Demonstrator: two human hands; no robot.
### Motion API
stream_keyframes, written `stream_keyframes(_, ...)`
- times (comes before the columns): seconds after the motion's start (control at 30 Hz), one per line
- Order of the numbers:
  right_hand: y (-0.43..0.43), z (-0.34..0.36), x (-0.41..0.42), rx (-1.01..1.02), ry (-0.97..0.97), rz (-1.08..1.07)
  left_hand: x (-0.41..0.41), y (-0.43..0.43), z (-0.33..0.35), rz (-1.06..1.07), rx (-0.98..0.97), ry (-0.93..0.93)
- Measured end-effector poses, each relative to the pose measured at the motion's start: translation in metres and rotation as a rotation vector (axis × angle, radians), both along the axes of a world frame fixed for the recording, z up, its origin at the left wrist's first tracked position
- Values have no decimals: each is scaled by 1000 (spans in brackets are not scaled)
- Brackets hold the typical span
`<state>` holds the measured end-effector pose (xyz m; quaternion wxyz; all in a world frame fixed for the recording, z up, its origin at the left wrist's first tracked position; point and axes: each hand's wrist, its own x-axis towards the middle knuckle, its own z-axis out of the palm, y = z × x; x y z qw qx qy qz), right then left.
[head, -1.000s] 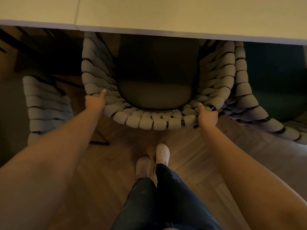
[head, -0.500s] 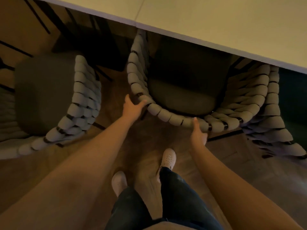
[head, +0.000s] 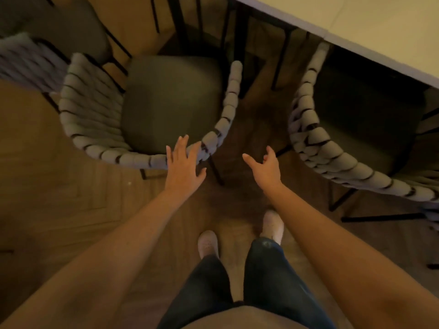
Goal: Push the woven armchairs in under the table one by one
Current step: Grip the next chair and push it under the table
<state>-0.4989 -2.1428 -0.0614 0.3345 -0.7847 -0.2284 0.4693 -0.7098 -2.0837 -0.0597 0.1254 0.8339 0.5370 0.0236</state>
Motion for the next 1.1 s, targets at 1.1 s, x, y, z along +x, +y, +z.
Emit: stream_keyframes(1.1, 153, -39, -145, -341, -936, 1349, -224, 214, -34, -587, -564, 515)
